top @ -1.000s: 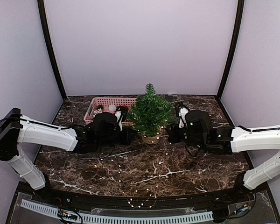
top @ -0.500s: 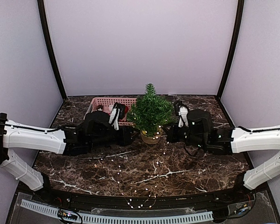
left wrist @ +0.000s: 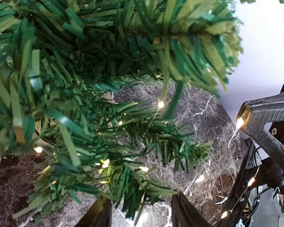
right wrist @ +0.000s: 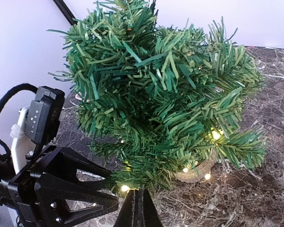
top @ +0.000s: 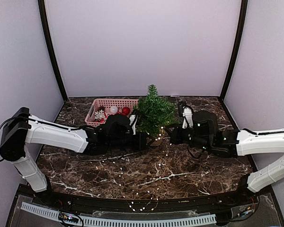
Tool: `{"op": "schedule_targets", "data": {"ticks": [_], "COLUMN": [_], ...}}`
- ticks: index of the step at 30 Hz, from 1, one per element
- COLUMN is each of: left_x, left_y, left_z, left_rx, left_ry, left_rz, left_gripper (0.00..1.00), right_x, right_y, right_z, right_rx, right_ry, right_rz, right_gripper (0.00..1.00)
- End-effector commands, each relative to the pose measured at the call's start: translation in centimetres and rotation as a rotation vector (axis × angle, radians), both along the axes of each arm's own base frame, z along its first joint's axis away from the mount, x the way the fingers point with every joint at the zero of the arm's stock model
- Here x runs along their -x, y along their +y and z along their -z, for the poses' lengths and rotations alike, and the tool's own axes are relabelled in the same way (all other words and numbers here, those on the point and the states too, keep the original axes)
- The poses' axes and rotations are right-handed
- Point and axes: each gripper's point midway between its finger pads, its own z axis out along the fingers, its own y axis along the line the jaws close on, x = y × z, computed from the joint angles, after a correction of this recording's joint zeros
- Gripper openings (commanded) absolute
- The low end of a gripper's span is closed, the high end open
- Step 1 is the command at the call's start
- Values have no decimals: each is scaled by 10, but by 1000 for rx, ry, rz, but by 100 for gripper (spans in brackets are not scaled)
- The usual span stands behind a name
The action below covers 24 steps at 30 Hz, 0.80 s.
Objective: Decorate the small christmas tree
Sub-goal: Wrap the side of the string light in the gap of the branches.
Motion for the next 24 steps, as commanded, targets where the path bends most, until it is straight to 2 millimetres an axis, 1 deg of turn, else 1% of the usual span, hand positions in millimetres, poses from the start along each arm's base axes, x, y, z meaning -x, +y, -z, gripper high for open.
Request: {"op": "schedule_targets", "data": {"ticks": [1,2,4,5,6,7,8,9,11,16,21,24], "left_x": [-5,-5,-5,-5,-6,-6,-6,-7,-8,-8,-7,-8], "left_y": [-8,-9,-9,-8,-7,-4,-1,2,8,16,22,30], "left_z": [-10,-9,-7,-7,-7,-8,-9,-11,-13,-15,-16,-16], "left_rx": [16,14,14,12,12,10,8,6,3,1,-1,-9], "left_ry": [3,5,10,9,6,1,-2,-9,-17,-19,-16,-20], "left_rz": [-9,-7,-6,-11,-16,-27,-33,-44,-58,-68,-72,-90], "left_gripper": [45,45,37,29,24,16,13,7,2,0,0,0], "right_x": [1,1,0,-1,-2,-2,-2,-2,0,3,0,-4], "right_y": [-2,-4,-7,-11,-16,-21,-26,-32,-46,-78,-96,-103], "right_z": [-16,-16,-17,-17,-15,-13,-10,-7,2,30,46,51], "right_rx": [-61,-62,-61,-56,-52,-47,-38,-33,-21,26,56,75], "right_ry": [-27,-27,-30,-31,-24,-16,-10,-1,15,66,82,85], "right_rz": [0,5,20,40,61,82,102,121,165,274,336,359], "right_gripper": [0,0,0,0,0,0,0,0,0,0,0,0]}}
